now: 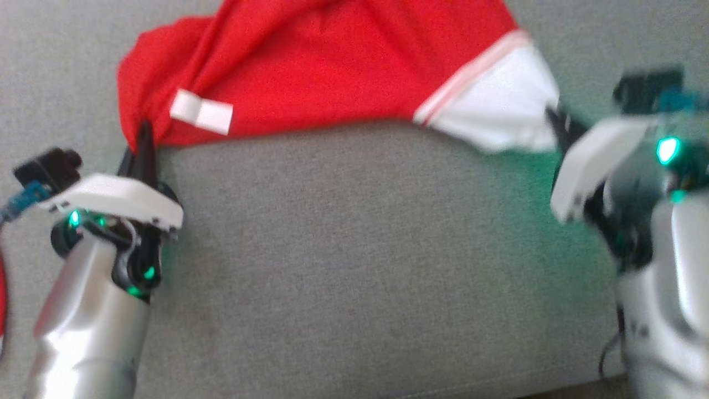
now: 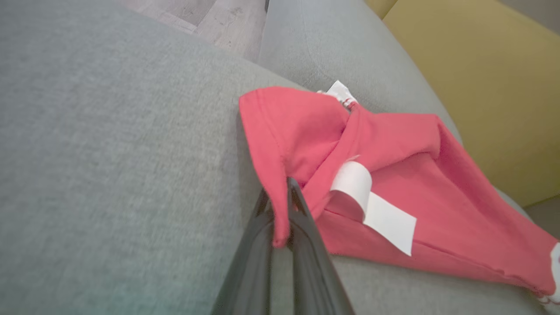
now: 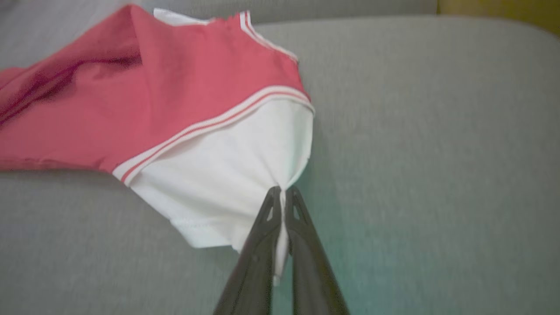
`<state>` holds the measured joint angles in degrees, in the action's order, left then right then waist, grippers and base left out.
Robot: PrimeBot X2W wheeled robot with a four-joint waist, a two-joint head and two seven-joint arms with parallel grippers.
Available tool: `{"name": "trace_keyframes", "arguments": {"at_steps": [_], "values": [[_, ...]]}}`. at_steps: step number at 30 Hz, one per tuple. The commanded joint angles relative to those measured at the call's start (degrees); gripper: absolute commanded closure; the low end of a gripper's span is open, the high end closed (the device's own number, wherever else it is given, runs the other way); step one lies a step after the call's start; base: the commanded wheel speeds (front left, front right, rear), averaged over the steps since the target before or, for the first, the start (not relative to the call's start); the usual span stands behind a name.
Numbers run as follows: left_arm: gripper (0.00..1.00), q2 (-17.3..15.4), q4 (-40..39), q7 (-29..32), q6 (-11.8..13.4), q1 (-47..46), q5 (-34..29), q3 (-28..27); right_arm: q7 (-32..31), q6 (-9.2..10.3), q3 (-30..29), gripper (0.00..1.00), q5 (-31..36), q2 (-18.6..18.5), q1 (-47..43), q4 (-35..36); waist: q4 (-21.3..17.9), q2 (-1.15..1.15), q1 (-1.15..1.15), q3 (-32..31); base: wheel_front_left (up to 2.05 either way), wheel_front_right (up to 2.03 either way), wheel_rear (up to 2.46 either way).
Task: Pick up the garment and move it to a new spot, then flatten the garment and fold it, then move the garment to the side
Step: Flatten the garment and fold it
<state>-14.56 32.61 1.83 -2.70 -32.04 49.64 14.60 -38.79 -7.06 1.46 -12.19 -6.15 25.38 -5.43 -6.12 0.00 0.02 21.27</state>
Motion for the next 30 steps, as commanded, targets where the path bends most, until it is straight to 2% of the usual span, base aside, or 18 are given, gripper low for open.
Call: {"name": "trace_keyframes", "arguments": {"at_steps": [1,6,15,17,18,19,20,24,27,30], "values": [[1.0,-1.6,0.8,-0.7,0.7,1.8,-0.3,-1.2,-2.1,-0.43,0.2,1.0,-0.3,0.5,-4.3,4.9,0.6,0.0,-0.02,-2.2,0.0,0.0,0.0],[1.0,-0.3,3.0,-1.9,1.0,6.6,-0.2,-0.4,-6.2,-0.43,-2.9,1.0,0.2,2.0,-17.3,13.4,1.8,0.0,-0.02,-5.1,0.0,0.0,0.0],[1.0,-0.1,-1.8,-2.5,2.6,14.6,0.5,-0.3,-6.7,-0.43,-5.4,1.0,2.2,3.2,-29.0,20.1,2.2,0.0,-0.02,-8.6,0.0,0.0,0.0],[1.0,-0.1,-3.7,-2.2,3.3,16.8,0.6,-0.2,-5.3,-0.43,-5.5,0.0,2.7,3.2,-29.6,19.9,2.3,0.0,-0.02,-9.3,0.0,0.0,0.0],[0.62,-0.2,-4.9,-2.6,3.3,17.7,0.4,-0.1,-4.5,-0.43,-5.4,0.0,2.5,3.2,-29.8,19.5,2.4,0.0,-0.02,-9.7,0.0,0.0,0.0],[0.46,-0.4,-6.1,-3.2,3.4,18.5,-0.1,0.2,-3.1,-0.43,-5.3,0.0,2.4,3.2,-29.7,19.3,2.5,0.0,-0.02,-10.0,0.0,0.0,0.0],[0.0,-0.4,-7.4,-4.1,3.4,19.3,-0.4,0.2,-1.3,-0.43,-5.3,0.0,2.3,3.2,-29.4,19.0,2.7,0.0,-0.02,-10.4,0.0,0.0,0.0],[0.0,-0.4,-12.7,-10.1,2.7,22.3,-2.9,0.6,9.0,-0.43,-3.9,0.0,3.1,3.3,-28.2,18.5,3.5,0.0,-0.02,-12.1,0.0,0.0,0.0],[0.0,-1.3,-15.7,-14.6,2.4,24.0,-6.8,1.2,17.3,-0.43,-2.3,0.0,4.1,3.3,-27.7,17.6,4.0,0.0,-0.02,-13.2,0.0,0.0,0.0],[0.0,-2.4,-17.9,-16.4,3.0,25.1,-12.1,1.2,24.9,-0.43,0.0,0.0,5.0,3.1,-26.9,15.7,4.5,0.0,-0.02,-14.0,0.0,0.0,0.0]]}}
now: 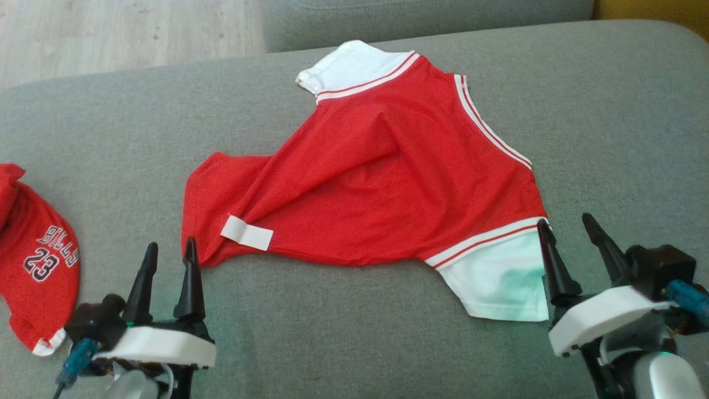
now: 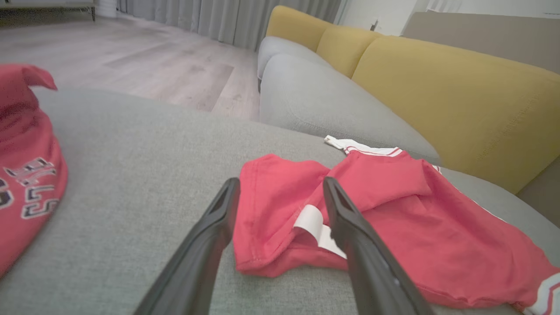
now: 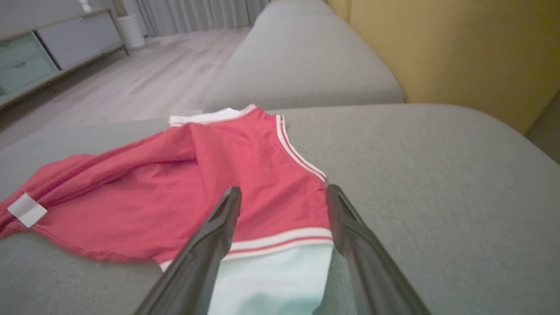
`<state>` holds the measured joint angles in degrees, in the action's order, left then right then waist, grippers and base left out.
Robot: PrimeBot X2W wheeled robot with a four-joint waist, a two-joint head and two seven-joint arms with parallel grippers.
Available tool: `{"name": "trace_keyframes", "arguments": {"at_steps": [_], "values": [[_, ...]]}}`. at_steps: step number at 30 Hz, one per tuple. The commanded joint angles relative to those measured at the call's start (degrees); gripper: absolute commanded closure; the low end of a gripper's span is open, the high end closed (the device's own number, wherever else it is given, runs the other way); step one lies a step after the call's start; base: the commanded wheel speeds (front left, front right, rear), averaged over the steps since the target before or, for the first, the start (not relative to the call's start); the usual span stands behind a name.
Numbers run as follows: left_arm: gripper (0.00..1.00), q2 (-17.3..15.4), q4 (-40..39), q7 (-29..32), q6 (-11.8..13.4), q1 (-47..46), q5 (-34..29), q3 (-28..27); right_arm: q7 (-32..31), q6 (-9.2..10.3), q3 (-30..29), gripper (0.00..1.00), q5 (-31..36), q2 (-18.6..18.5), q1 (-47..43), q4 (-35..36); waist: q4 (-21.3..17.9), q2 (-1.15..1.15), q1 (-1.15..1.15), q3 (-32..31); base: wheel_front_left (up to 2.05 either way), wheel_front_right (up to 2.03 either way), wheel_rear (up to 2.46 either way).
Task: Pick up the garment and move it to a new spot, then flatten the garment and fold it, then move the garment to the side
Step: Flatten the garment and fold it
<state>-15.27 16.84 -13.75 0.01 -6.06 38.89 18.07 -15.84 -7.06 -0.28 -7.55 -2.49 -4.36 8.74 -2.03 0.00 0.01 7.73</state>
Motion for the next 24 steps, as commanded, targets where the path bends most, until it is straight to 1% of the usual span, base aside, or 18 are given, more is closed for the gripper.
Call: {"name": "trace_keyframes", "arguments": {"at_steps": [1,4,6,8,10,13,15,17,20,24], "values": [[0.0,-1.8,-2.8,-1.0,0.5,-0.6,-2.9,-2.4,4.1,-0.43,2.2,0.0,0.5,-0.6,2.9,0.6,0.5,0.0,-0.01,-0.7,0.0,0.0,0.0],[0.0,-1.7,-5.1,-1.2,1.3,0.1,-7.7,-3.7,9.0,-0.43,4.0,0.0,0.9,-0.7,3.5,-1.8,0.7,0.0,-0.01,-1.0,0.0,0.0,0.0],[0.0,-1.4,-6.1,-1.2,1.5,0.8,-10.4,-4.3,10.6,-0.43,4.8,0.0,0.8,-0.7,3.8,-3.3,0.8,0.0,-0.01,-0.7,0.0,0.0,0.0],[0.0,-1.9,-5.2,-1.2,0.7,0.8,-12.7,-2.7,11.4,-0.43,5.5,0.0,0.6,-0.7,4.3,-4.3,0.7,0.0,-0.01,-0.2,0.0,0.0,0.0],[0.0,-2.9,-3.5,0.0,0.1,-0.7,-15.7,-0.1,11.8,-0.43,5.9,0.0,0.5,-0.6,4.7,-5.0,0.6,0.0,-0.01,0.4,0.0,0.0,0.0],[0.0,-4.2,0.2,4.7,-0.7,-4.6,-19.6,3.9,11.9,-0.43,6.3,0.0,0.2,-0.6,5.4,-5.7,0.4,0.0,-0.01,1.2,0.0,0.0,0.0],[0.0,-4.8,3.0,7.6,-0.4,-7.0,-21.5,5.3,12.1,-0.43,6.8,0.0,0.1,-0.6,6.0,-6.0,-0.1,0.0,-0.01,1.9,0.0,0.0,0.0],[0.0,-4.9,5.1,8.6,0.3,-8.9,-22.4,5.5,12.2,-0.43,7.3,0.0,-0.1,-0.5,6.6,-6.3,-0.7,0.0,-0.01,2.5,0.0,0.0,0.0],[0.0,-4.4,7.5,8.5,1.8,-10.7,-22.4,4.8,12.7,-0.43,7.8,0.0,-0.3,-0.5,7.1,-6.7,-1.3,0.0,-0.01,3.0,0.0,0.0,0.0],[0.0,-3.7,9.8,8.9,2.4,-11.7,-21.7,4.3,12.8,-0.43,8.0,0.0,-0.5,-0.5,7.2,-7.2,-1.8,0.0,-0.01,3.4,0.0,0.0,0.0]]}}
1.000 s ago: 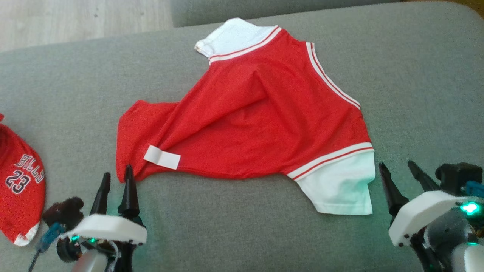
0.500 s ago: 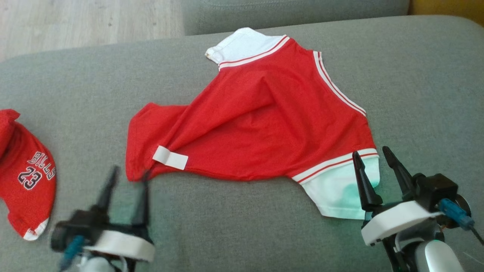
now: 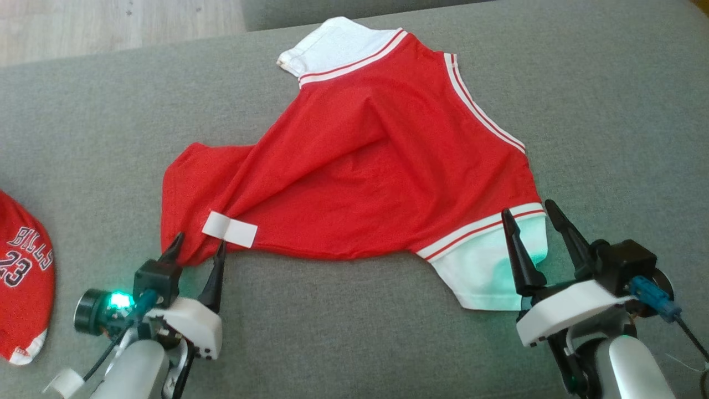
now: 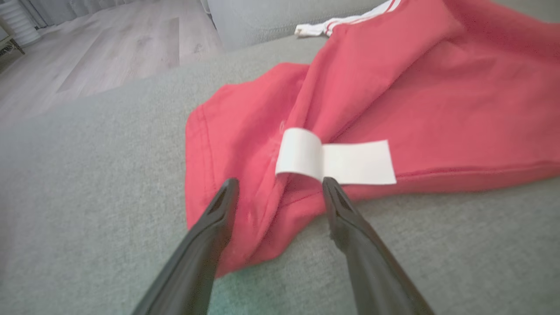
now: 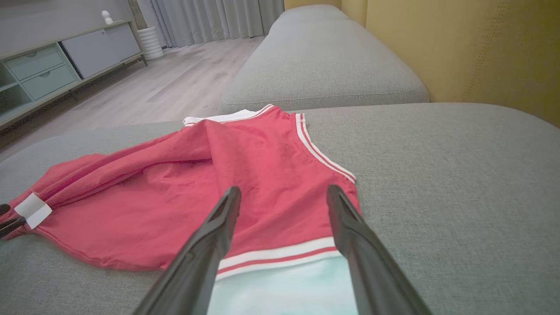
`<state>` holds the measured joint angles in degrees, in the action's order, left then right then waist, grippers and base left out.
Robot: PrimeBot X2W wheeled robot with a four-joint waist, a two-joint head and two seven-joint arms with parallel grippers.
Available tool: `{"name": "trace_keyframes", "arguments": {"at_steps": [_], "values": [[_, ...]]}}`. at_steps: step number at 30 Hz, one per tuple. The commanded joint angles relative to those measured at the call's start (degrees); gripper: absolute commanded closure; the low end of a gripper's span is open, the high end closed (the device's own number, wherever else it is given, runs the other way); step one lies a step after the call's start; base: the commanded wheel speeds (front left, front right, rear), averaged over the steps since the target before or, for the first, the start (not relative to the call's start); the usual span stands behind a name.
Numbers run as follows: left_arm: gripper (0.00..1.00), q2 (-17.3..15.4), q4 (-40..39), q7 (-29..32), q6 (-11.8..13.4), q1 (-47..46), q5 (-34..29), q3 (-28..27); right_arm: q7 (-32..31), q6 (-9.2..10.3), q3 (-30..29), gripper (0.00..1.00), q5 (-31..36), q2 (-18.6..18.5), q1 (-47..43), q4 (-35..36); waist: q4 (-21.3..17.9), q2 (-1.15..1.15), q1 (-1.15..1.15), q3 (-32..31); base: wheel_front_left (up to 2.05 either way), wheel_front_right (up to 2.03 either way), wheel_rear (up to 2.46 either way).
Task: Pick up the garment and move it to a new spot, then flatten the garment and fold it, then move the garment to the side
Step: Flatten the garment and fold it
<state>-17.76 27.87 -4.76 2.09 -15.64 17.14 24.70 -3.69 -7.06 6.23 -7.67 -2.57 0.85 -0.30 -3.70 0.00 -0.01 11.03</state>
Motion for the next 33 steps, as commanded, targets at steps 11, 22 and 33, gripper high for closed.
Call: {"name": "trace_keyframes", "arguments": {"at_steps": [11,22,33], "values": [[0.0,0.0,4.3,0.6,1.1,-6.4,1.0,-2.6,0.9,-0.43,2.3,0.0,-0.8,-0.3,2.9,1.0,-0.6,0.0,0.01,1.0,0.0,0.0,0.0],[1.0,0.1,5.7,1.6,1.6,-7.9,1.5,-2.1,0.7,-0.43,2.8,0.0,-1.3,-0.3,3.1,0.7,-0.6,0.0,0.01,1.0,0.0,0.0,0.0],[1.0,1.0,5.2,-1.6,2.0,-10.6,4.1,-4.3,0.5,-0.43,2.7,0.0,-1.7,-0.3,3.2,1.0,-1.0,0.0,0.01,2.3,0.0,0.0,0.0]]}}
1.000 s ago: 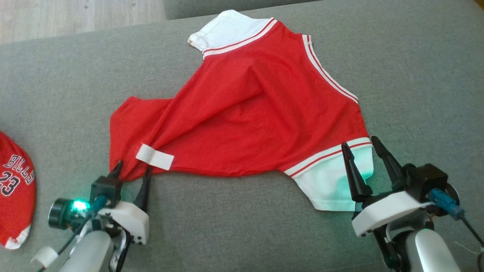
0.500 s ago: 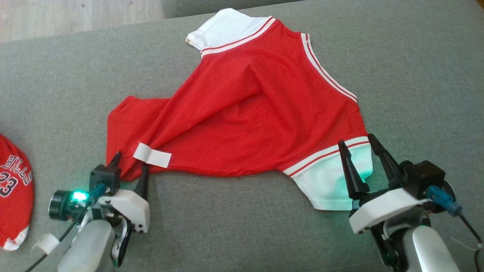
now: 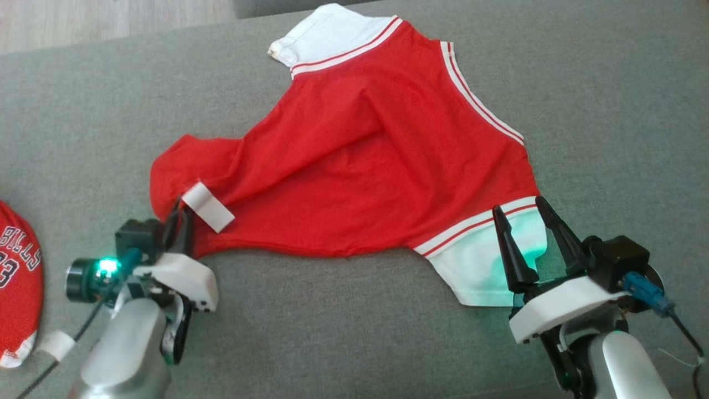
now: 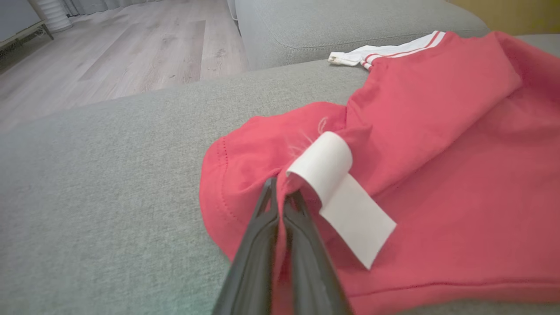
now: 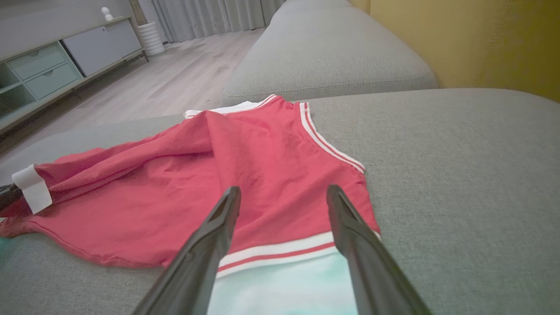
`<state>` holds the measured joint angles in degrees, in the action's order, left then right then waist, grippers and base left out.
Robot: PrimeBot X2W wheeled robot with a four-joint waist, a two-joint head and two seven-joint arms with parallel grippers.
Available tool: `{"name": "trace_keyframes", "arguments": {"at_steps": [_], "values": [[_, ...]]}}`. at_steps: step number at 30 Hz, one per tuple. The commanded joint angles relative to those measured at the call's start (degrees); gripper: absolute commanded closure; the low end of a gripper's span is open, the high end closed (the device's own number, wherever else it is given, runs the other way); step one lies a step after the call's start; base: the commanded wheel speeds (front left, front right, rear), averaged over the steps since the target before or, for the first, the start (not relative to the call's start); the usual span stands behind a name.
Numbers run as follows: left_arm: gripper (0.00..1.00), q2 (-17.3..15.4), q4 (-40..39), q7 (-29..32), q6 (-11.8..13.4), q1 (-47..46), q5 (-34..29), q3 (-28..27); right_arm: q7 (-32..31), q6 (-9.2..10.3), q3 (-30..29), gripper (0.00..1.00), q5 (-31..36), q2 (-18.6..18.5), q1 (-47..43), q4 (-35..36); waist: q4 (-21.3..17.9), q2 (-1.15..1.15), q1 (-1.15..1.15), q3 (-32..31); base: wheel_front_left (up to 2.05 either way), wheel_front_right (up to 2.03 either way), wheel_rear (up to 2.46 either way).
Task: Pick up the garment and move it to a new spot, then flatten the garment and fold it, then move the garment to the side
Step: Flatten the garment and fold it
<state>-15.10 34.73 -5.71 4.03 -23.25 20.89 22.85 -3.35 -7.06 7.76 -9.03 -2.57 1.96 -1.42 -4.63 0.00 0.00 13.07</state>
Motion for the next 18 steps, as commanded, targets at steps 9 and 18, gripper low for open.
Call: {"name": "trace_keyframes", "arguments": {"at_steps": [9,18], "values": [[1.0,-9.5,-0.1,5.8,-5.2,-17.2,3.9,-6.8,0.8,-0.43,4.2,0.0,-1.5,-0.3,6.0,2.3,-4.5,0.0,0.0,6.7,0.0,0.0,0.0],[0.0,-13.8,3.2,5.0,-8.0,-22.9,7.2,-10.4,3.6,-0.43,5.9,0.0,-3.6,-0.3,8.4,-0.7,-7.9,0.0,0.0,9.8,0.0,0.0,0.0]]}}
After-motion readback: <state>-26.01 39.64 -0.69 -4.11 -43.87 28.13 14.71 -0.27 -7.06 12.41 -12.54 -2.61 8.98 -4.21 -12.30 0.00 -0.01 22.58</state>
